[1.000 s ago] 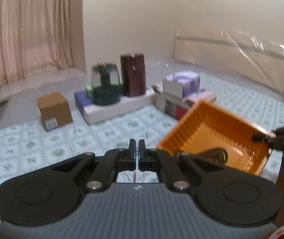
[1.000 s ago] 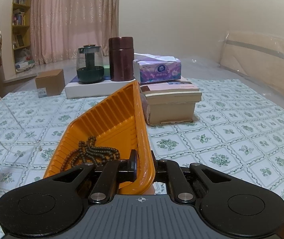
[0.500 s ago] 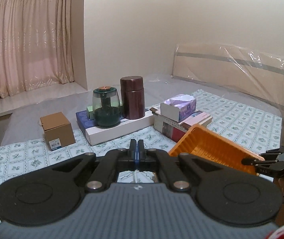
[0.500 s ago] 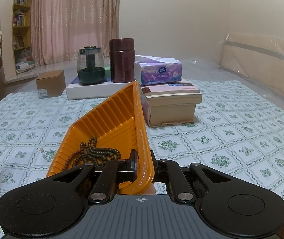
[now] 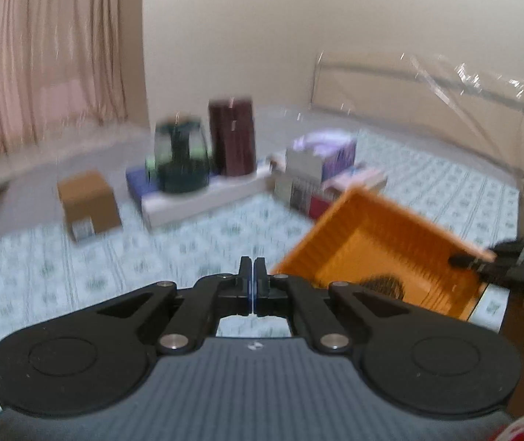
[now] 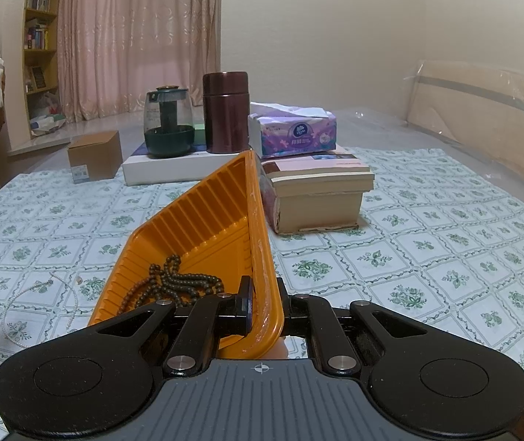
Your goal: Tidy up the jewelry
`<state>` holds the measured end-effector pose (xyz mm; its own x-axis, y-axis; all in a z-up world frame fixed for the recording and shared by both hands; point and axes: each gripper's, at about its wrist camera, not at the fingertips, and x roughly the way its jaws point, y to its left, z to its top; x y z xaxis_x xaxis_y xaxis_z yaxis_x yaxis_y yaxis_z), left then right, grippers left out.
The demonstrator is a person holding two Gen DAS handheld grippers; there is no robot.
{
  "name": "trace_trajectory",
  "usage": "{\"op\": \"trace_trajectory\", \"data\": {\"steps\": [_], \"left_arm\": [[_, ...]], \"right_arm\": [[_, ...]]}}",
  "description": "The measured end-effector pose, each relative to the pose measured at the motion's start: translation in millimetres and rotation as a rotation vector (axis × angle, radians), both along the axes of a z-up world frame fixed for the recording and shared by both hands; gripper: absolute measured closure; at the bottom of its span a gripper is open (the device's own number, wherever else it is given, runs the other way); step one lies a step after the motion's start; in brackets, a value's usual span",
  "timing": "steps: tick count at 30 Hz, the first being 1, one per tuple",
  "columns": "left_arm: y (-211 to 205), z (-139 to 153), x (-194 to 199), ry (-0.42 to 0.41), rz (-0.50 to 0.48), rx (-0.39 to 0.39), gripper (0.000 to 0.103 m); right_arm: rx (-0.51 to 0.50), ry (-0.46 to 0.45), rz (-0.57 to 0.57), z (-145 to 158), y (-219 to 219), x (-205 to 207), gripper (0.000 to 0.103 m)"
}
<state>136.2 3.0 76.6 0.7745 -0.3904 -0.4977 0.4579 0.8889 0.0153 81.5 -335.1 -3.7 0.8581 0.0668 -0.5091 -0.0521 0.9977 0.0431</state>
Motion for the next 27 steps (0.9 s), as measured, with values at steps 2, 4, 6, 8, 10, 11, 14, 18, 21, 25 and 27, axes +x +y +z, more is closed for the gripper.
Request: {"op": "trace_trajectory", "data": {"steps": [2, 4, 6, 8, 10, 11, 14, 18, 21, 25, 27], "left_arm": [[3, -25, 6, 0.029, 0.032, 0.032, 0.097], [7, -50, 12, 0.071, 0.065, 0.063, 0.097], [11, -73, 15, 0.098, 0.099, 0.102, 0.096], [15, -93, 16, 0.123, 0.126, 0.13, 0.095], [20, -111, 16, 0.156, 0.156, 0.133, 0.095], [21, -120, 15, 0.163, 0.173, 0.14, 0.095], [23, -141, 14, 0.174, 0.211, 0.14, 0.095], [23, -158, 17, 0.174, 0.251, 0.158, 0.093], [26, -165, 19, 0.18, 0.274, 0.152, 0.092], [28, -171, 21, 0.189, 0.289, 0.131, 0.092], [28, -173, 21, 0.193, 0.294, 0.126, 0.095]], "right_arm": [[0.001, 0.0, 0.0, 0, 0, 0, 0.093], [0.001, 0.001, -0.001, 0, 0, 0, 0.093], [0.001, 0.002, 0.0, 0, 1, 0, 0.093], [0.001, 0.003, -0.002, -1, 1, 0, 0.093], [0.002, 0.004, -0.004, -2, 0, 0, 0.093], [0.001, 0.005, -0.004, -2, -1, 1, 0.094], [-0.001, 0.007, -0.004, -2, -1, 1, 0.094], [-0.004, 0.01, -0.003, -3, -1, 2, 0.094], [-0.004, 0.01, -0.003, -3, -1, 2, 0.094], [-0.007, 0.012, -0.006, -5, -2, 3, 0.094], [-0.009, 0.013, -0.008, -5, -3, 3, 0.094]]}}
